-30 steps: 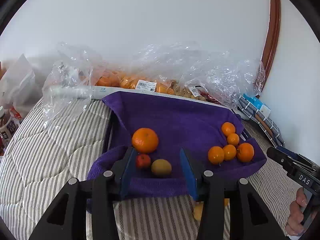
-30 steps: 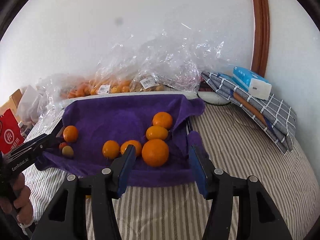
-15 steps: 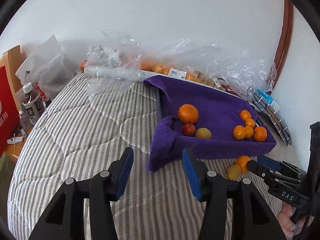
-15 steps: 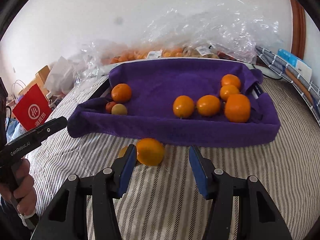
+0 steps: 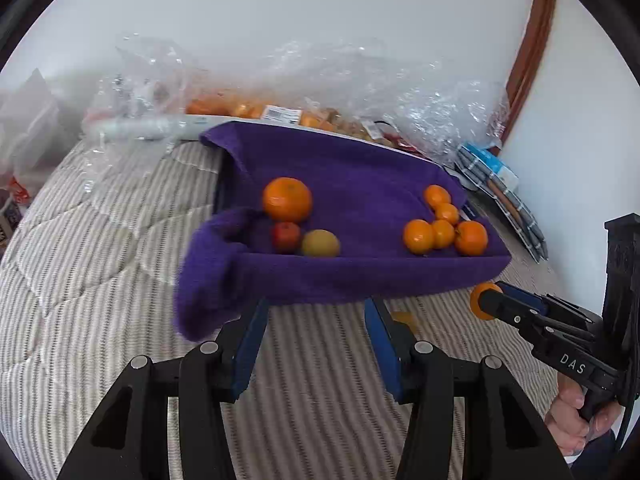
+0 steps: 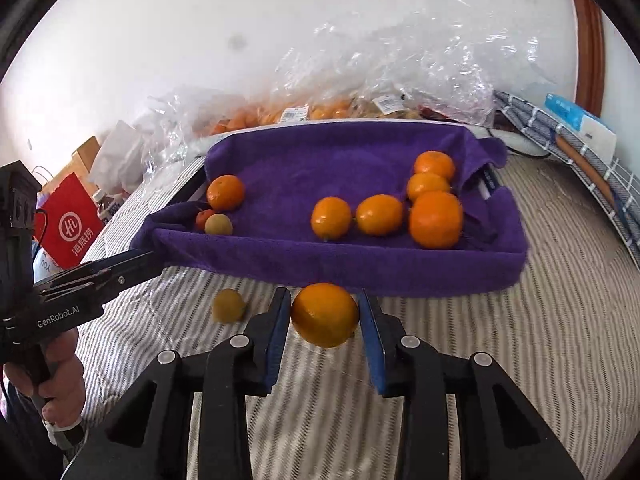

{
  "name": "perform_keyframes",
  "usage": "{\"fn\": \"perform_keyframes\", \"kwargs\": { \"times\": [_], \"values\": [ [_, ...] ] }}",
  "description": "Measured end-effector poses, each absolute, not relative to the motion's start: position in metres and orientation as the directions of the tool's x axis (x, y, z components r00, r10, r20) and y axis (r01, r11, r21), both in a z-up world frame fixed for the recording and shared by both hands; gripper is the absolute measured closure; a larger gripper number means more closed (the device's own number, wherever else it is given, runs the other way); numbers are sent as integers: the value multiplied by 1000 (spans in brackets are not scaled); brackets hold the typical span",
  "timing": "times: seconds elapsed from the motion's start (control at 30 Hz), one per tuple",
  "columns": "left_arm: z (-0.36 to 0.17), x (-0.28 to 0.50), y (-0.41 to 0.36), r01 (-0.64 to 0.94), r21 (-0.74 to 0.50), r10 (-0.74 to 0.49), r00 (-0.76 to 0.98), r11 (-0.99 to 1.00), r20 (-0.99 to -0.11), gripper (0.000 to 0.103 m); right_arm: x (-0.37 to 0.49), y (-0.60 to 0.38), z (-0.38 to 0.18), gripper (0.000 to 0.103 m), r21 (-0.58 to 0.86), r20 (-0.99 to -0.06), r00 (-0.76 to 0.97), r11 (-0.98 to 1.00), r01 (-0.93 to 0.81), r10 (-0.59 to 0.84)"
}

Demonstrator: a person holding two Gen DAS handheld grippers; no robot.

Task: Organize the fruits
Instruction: 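Grasp an orange with the right tool while the left tool grasps a kiwi, then lower the orange and kiwi onto the towel and open both tools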

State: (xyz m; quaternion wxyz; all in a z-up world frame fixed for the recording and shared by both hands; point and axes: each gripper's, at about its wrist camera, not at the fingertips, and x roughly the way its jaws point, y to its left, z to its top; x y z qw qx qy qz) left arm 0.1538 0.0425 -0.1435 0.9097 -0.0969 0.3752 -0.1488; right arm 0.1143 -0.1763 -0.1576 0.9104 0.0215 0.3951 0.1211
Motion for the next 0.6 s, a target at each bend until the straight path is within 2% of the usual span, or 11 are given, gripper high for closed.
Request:
{"fn": "perform_keyframes", "kwargs": {
  "times": [0.1, 0.23, 0.3, 0.33, 0.37, 0.6],
  "values": [
    [-146, 155, 17, 247, -293, -382, 646, 924, -661, 54, 106, -201, -151, 68, 122, -702, 682, 978, -167, 204],
    [-155, 159, -11, 276, -258, -376, 608, 926, -699, 55, 101, -226, -142, 68, 115, -688, 704, 984, -137, 178],
    [-160, 159, -19, 276, -244, -365, 599, 930, -712, 64, 100, -234, -139, 68, 116, -681, 712, 985, -129, 173],
    [-161, 160, -22, 278, -241, -364, 592, 930, -719, 73, 100, -238, -137, 68, 118, -674, 719, 985, -122, 170],
    [-163, 161, -24, 280, -235, -359, 586, 931, -726, 78, 101, -241, -135, 68, 123, -668, 724, 985, -120, 172],
    [-139, 166, -3, 243, -210, -320, 651, 947, -689, 78, 119, -239, -129, 68, 143, -650, 736, 982, -126, 189]
  ]
}}
